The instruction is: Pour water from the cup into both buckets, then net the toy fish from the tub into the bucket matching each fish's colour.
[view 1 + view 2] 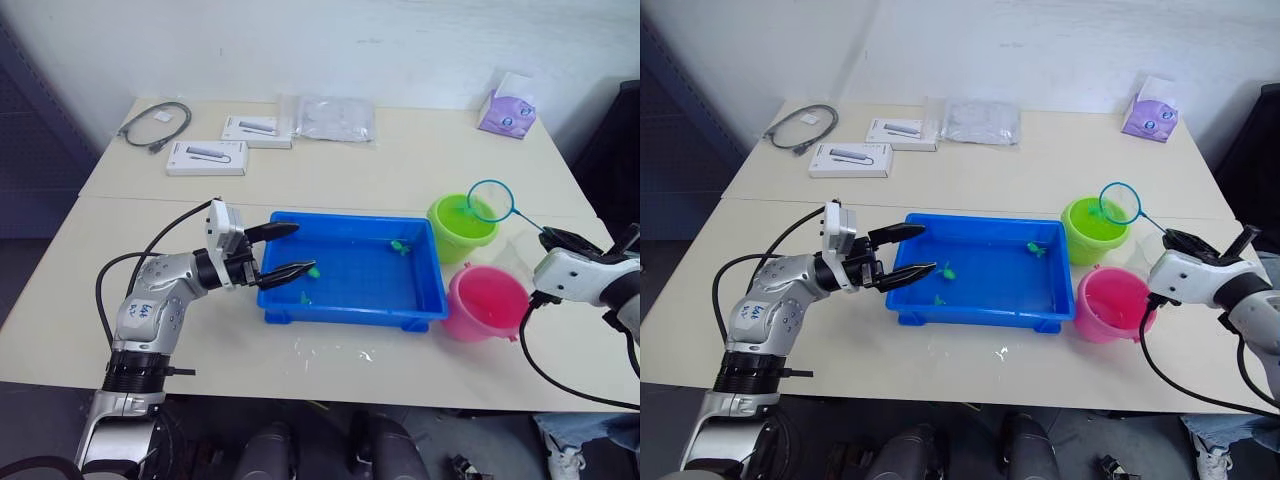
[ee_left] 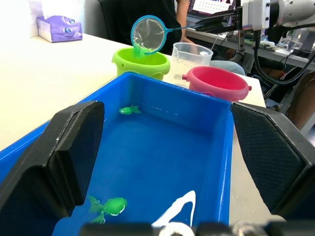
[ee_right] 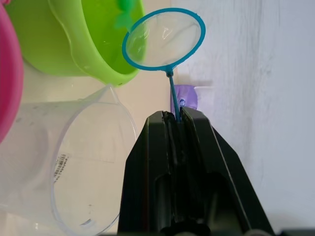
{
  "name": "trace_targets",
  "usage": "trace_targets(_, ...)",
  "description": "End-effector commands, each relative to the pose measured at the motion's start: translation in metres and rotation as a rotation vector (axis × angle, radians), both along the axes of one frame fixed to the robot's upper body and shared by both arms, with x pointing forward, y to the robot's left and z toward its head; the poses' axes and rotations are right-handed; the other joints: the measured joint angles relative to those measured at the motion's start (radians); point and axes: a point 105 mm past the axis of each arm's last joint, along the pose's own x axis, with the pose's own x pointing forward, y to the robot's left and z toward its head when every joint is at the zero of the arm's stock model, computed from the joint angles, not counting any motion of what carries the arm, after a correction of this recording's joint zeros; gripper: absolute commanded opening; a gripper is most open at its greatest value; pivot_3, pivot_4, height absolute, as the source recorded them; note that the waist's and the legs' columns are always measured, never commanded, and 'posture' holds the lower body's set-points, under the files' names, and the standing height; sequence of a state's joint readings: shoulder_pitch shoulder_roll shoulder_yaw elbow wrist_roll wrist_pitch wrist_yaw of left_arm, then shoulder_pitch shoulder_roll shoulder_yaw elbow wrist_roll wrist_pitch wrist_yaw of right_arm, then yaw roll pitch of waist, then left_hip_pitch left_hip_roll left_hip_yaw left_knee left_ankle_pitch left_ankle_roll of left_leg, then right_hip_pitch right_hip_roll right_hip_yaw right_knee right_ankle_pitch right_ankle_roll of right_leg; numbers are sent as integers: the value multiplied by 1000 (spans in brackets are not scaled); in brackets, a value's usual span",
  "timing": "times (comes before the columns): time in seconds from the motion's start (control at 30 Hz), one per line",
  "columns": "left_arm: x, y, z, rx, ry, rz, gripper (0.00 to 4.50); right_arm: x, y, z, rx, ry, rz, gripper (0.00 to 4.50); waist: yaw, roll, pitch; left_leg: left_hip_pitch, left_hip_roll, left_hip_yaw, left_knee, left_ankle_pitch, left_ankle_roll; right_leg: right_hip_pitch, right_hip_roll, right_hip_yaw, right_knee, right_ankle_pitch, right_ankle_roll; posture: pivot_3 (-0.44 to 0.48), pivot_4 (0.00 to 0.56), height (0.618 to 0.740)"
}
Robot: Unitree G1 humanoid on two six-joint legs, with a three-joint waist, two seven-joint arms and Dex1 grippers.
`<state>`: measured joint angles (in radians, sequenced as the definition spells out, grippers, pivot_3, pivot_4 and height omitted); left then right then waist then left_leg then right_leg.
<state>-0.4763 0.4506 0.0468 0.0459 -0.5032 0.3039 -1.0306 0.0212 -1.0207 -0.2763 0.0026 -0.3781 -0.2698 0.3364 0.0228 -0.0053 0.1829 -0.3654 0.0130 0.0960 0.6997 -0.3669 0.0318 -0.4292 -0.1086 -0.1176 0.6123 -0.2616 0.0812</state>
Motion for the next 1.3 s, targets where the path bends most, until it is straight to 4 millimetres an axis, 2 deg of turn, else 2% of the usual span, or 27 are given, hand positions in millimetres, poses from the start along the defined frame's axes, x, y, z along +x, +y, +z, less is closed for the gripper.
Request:
trace_targets(0.03,-4,0,10,2,-58,-17,4400,-1,2,14,-75,-94,22,0,0,0,0,0,0,0,0,0,0,0,0,0,0,0,0,0,150,740)
trace_targets(0.13,-3,3,8,6,-59,-12,4400,-1,2,18,4,-110,24,0,-1,0,0,0,0,0,0,0,0,0,0,0,0,0,0,0,150,740)
trace_targets(0.27,-3,11,6,19,-56,10,4400,-3,13,38,467,-112,55,0,-3,1,0,1,2,-1,1,0,-1,1,4,1,-1,0,0,0,150,740)
trace_targets(0.33,-3,19,4,31,-50,30,4400,-7,35,47,860,9,136,0,-6,3,1,2,2,0,0,0,-1,1,4,3,0,0,0,0,150,740)
trace_targets(0.37,-3,23,2,37,-48,40,4400,-11,52,46,986,122,187,0,-7,4,1,2,3,0,0,0,-1,1,5,4,0,0,0,0,150,740)
trace_targets(0.43,-3,27,1,43,-46,52,4400,-22,77,41,1090,300,237,0,-4,4,1,2,3,-2,0,0,-1,1,3,3,1,0,-1,0,150,740)
trace_targets(0.5,-3,30,1,46,-46,61,4400,-28,91,34,1152,431,211,0,-2,4,1,2,3,-3,0,0,-1,2,-1,2,1,0,-2,0,150,740)
trace_targets(0.57,-2,33,1,51,-45,71,4400,-35,106,18,1177,594,126,0,2,4,1,2,3,-3,0,0,0,2,-3,1,0,0,-2,0,150,740)
trace_targets(0.63,-2,35,1,54,-46,77,4400,-38,112,8,1191,670,43,0,3,4,1,1,2,-3,0,-1,1,2,-6,0,0,0,-2,0,150,740)
trace_targets(0.7,-1,37,1,57,-47,80,4400,-36,120,4,1286,725,7,0,1,4,1,0,1,-3,1,-1,2,1,-6,-1,-1,1,-2,0,150,740)
trace_targets(0.77,-1,38,4,45,-56,85,4400,-43,128,-10,1323,852,-56,0,0,4,1,-1,1,-3,1,-1,2,1,-6,-2,-1,1,-2,0,150,740)
trace_targets(0.93,-2,38,5,47,-61,89,4400,-50,132,-28,1333,999,-192,0,1,4,1,-2,1,-3,1,-1,2,0,-6,-3,-1,1,-2,0,150,740)
trace_targets(1.3,-5,38,2,62,-55,94,4400,-18,128,-39,1419,940,-350,0,-1,3,0,-2,1,-2,1,0,3,0,-4,-3,-1,2,-1,0,150,740)
